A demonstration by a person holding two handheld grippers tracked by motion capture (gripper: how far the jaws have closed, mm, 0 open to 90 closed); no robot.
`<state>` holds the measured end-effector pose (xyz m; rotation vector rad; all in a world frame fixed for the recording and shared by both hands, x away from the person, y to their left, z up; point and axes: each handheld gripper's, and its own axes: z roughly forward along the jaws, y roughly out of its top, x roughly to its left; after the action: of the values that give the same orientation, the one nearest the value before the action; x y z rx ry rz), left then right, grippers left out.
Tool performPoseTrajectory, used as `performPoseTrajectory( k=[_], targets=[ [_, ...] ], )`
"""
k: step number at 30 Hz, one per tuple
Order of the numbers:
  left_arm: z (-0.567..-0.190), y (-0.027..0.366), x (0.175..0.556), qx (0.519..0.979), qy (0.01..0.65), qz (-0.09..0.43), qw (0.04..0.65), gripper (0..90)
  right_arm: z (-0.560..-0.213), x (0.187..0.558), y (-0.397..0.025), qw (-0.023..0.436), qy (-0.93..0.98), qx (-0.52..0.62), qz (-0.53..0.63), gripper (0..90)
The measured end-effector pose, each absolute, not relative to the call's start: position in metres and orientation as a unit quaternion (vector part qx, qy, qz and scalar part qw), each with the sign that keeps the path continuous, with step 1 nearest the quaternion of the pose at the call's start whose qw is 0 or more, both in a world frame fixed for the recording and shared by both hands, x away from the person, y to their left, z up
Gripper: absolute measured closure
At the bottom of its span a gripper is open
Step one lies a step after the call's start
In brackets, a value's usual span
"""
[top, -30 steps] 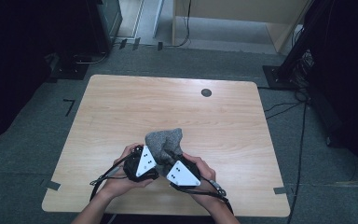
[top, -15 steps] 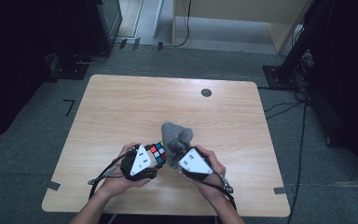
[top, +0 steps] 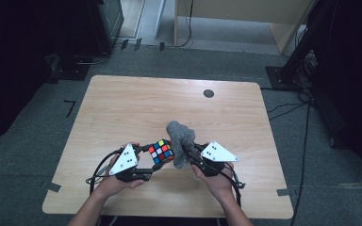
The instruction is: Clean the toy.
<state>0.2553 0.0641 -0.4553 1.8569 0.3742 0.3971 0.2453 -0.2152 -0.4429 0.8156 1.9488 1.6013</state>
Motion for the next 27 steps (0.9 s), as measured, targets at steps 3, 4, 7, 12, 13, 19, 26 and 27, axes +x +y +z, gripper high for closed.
performPoseTrajectory(
  k=[3, 4, 7, 12, 13, 19, 26, 27],
  targets=[
    [-0.454, 0.065, 0.255, 0.785, 0.156, 0.164, 0.576, 34.6, -0.442, 0.243, -0.208, 0.225, 0.725, 0.273, 0.591, 76.8],
    [-0.453, 0.07, 0.256, 0.78, 0.154, 0.153, 0.587, 34.6, -0.448, 0.246, -0.203, 0.232, 0.751, 0.273, 0.555, 76.7],
    [-0.448, 0.083, 0.261, 0.741, 0.176, 0.124, 0.636, 34.7, -0.461, 0.254, -0.209, 0.237, 0.758, 0.314, 0.52, 76.7],
    [-0.447, 0.094, 0.268, 0.706, 0.205, 0.089, 0.671, 34.7, -0.459, 0.249, -0.204, 0.188, 0.731, 0.281, 0.593, 76.3],
    [-0.448, 0.094, 0.268, 0.706, 0.207, 0.088, 0.672, 34.7, -0.458, 0.246, -0.198, 0.183, 0.734, 0.261, 0.599, 76.3],
    [-0.446, 0.097, 0.269, 0.697, 0.214, 0.086, 0.679, 34.7, -0.469, 0.236, -0.168, 0.203, 0.815, 0.189, 0.509, 76.5],
    [-0.448, 0.091, 0.271, 0.709, 0.227, 0.094, 0.661, 34.7, -0.464, 0.238, -0.178, 0.186, 0.773, 0.229, 0.562, 76.5],
    [-0.449, 0.09, 0.273, 0.718, 0.243, 0.105, 0.644, 34.7, -0.467, 0.237, -0.173, 0.186, 0.795, 0.208, 0.539, 76.5]
  ],
)
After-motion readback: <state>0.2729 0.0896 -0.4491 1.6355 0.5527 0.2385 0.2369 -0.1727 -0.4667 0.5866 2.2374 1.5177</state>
